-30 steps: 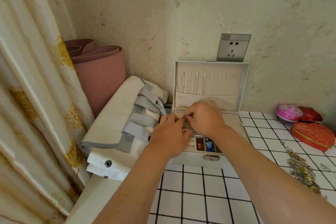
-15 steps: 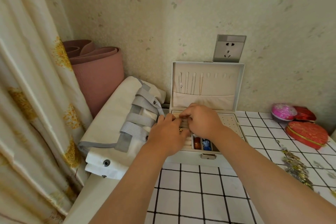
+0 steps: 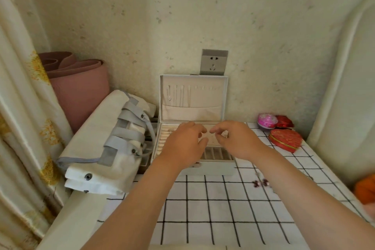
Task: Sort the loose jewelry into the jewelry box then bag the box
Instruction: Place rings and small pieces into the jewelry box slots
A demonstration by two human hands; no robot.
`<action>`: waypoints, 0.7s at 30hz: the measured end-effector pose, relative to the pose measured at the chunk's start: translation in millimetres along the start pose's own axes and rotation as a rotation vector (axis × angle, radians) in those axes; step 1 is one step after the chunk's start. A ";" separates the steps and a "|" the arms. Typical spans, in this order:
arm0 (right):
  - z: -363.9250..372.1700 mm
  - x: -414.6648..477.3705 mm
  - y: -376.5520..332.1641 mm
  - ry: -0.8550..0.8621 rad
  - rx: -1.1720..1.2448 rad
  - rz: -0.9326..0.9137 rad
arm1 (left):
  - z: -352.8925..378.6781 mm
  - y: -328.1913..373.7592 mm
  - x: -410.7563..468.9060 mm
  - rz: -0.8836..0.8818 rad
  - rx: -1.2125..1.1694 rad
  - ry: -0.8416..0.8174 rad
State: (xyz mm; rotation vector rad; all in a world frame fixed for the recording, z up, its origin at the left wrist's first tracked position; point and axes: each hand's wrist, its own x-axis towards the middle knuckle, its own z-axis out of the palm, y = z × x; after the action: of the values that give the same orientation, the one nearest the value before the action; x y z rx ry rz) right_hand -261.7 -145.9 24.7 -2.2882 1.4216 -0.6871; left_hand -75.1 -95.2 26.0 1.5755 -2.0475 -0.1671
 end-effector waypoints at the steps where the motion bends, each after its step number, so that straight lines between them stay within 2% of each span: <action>1: -9.2 -10.2 9.9 -0.001 -0.022 0.024 | 4.6 9.8 -0.3 0.024 -0.020 -0.006; 7: -48.5 -78.6 58.1 -0.022 -0.078 0.171 | 37.2 66.6 -1.3 0.159 -0.099 -0.111; 12: -46.4 -124.1 88.3 -0.133 -0.106 0.263 | 69.9 99.7 -5.8 0.247 -0.020 -0.253; 16: -45.1 -130.7 93.8 -0.129 -0.175 0.244 | 93.8 108.2 -10.4 0.219 0.042 -0.346; 21: -41.9 -124.2 87.8 -0.186 -0.310 0.138 | 109.2 105.3 -14.5 0.221 0.091 -0.377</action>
State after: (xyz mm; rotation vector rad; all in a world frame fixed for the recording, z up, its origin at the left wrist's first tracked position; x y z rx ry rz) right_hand -396.3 -73.6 -14.6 -2.3743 1.6711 -0.2161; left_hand -216.2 -74.0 -27.4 1.4390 -2.5359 -0.3118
